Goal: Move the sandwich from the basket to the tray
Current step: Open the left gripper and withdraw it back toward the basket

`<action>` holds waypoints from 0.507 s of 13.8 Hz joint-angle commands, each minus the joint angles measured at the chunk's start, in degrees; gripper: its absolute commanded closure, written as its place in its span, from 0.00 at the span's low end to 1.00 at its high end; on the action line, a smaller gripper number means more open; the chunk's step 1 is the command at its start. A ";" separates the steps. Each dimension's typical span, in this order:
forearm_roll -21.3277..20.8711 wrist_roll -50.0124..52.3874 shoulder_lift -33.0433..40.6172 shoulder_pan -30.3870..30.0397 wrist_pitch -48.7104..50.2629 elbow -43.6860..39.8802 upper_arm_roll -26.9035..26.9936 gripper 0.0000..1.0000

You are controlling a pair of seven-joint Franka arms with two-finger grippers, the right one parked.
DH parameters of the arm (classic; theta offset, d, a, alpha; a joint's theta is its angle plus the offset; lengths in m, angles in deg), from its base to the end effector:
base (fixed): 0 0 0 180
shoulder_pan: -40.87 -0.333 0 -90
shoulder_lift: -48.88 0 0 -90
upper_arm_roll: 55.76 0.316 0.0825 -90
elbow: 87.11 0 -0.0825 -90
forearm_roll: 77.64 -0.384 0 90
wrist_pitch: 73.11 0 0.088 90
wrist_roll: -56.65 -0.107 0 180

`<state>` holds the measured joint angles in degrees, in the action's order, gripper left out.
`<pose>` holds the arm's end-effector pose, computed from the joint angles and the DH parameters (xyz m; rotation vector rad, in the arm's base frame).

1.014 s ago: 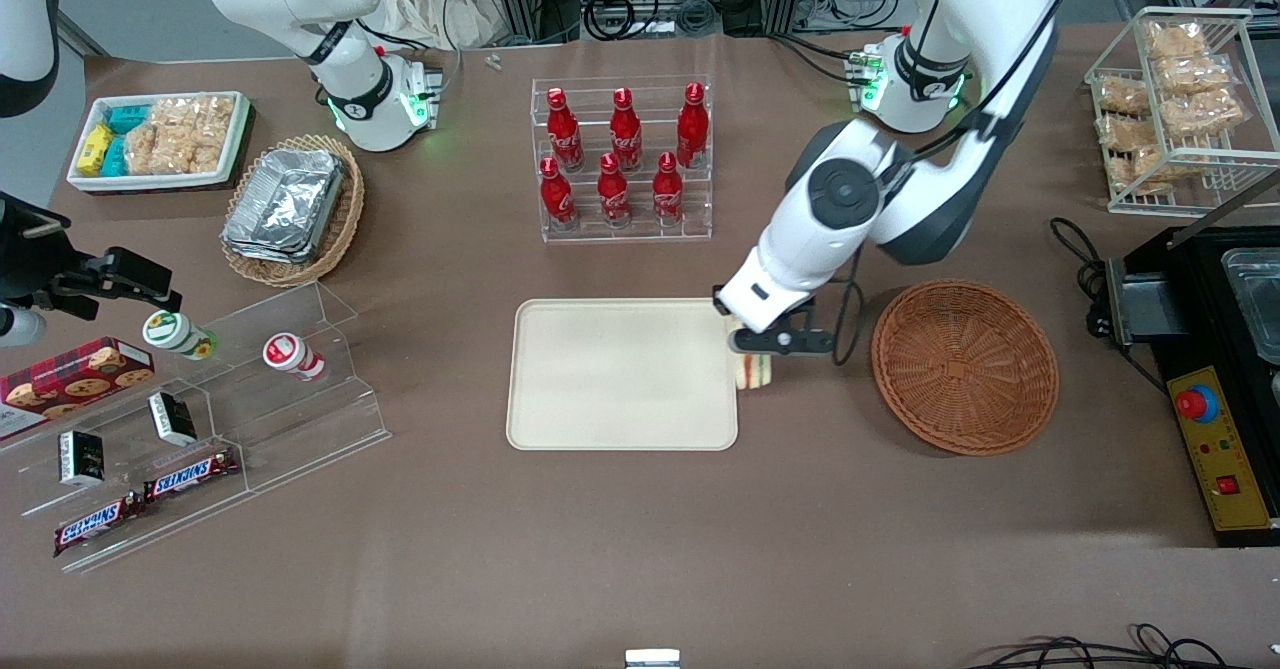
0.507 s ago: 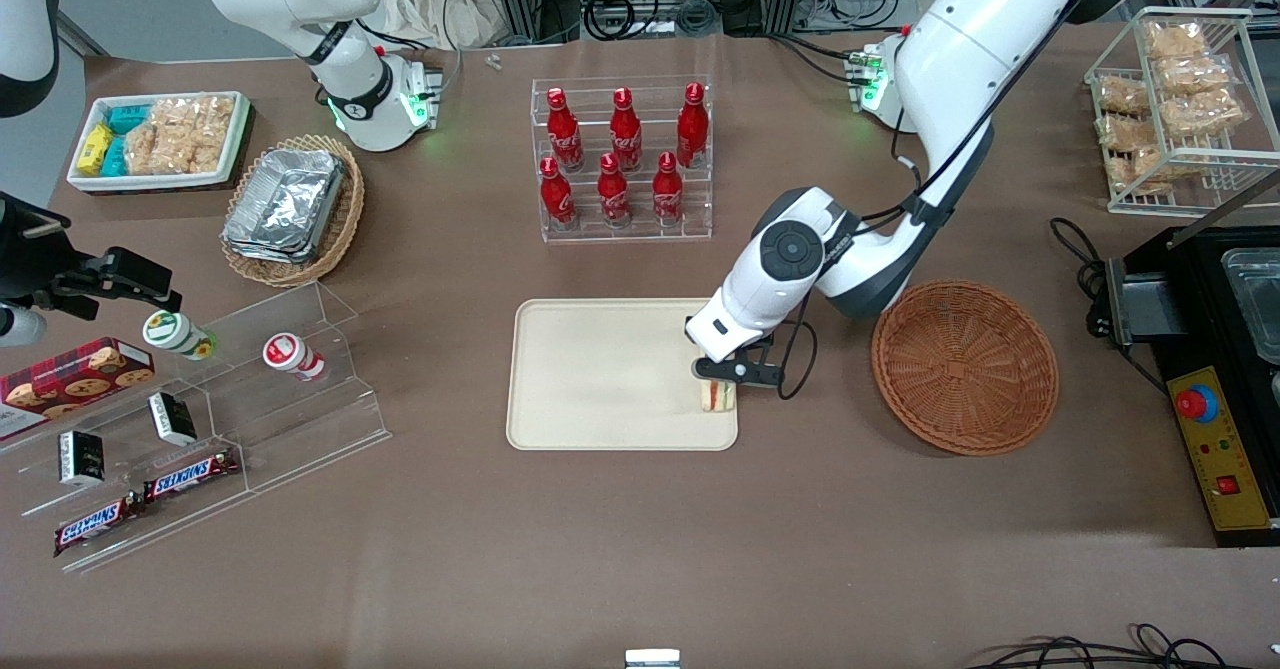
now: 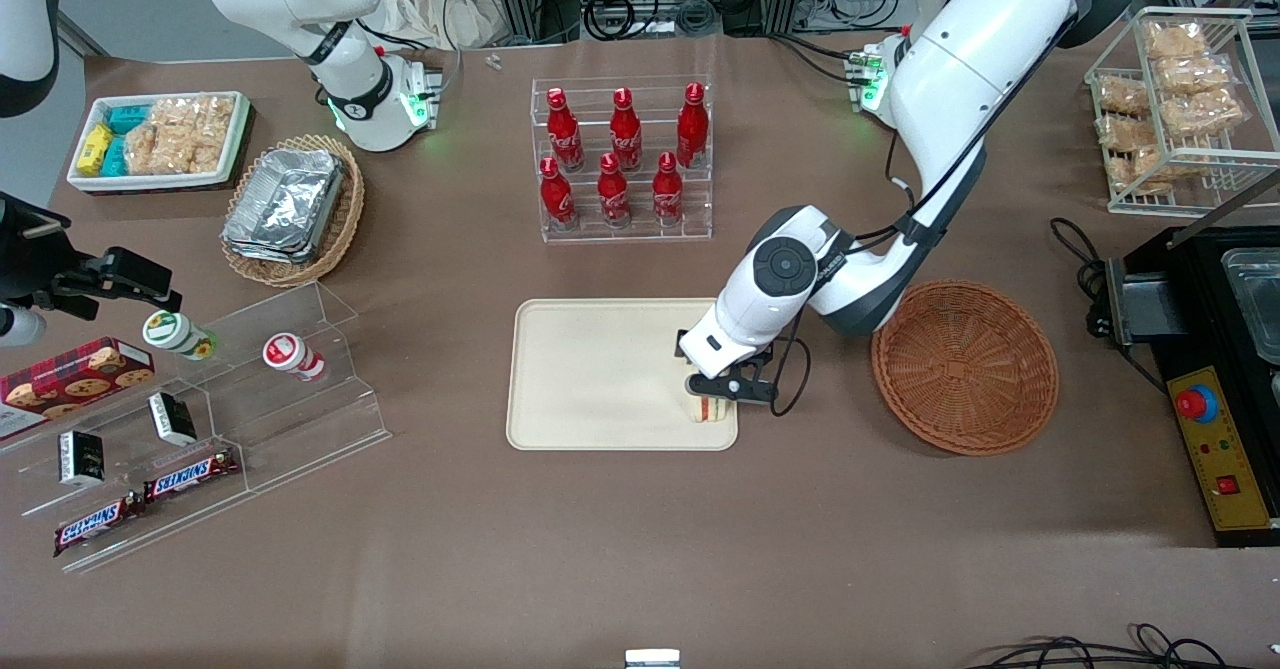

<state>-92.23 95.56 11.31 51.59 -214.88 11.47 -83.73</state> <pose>0.5602 -0.3988 0.2592 2.9373 -0.1023 0.1150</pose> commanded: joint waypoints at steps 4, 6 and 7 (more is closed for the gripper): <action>1.65 6.45 14.87 0.18 14.56 -1.37 3.96 0.00; 5.26 5.83 18.13 0.18 20.90 -3.39 7.12 0.00; 7.01 2.95 19.45 0.18 23.88 -4.62 8.18 0.00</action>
<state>-88.17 100.69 27.84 51.31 -195.69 8.00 -77.95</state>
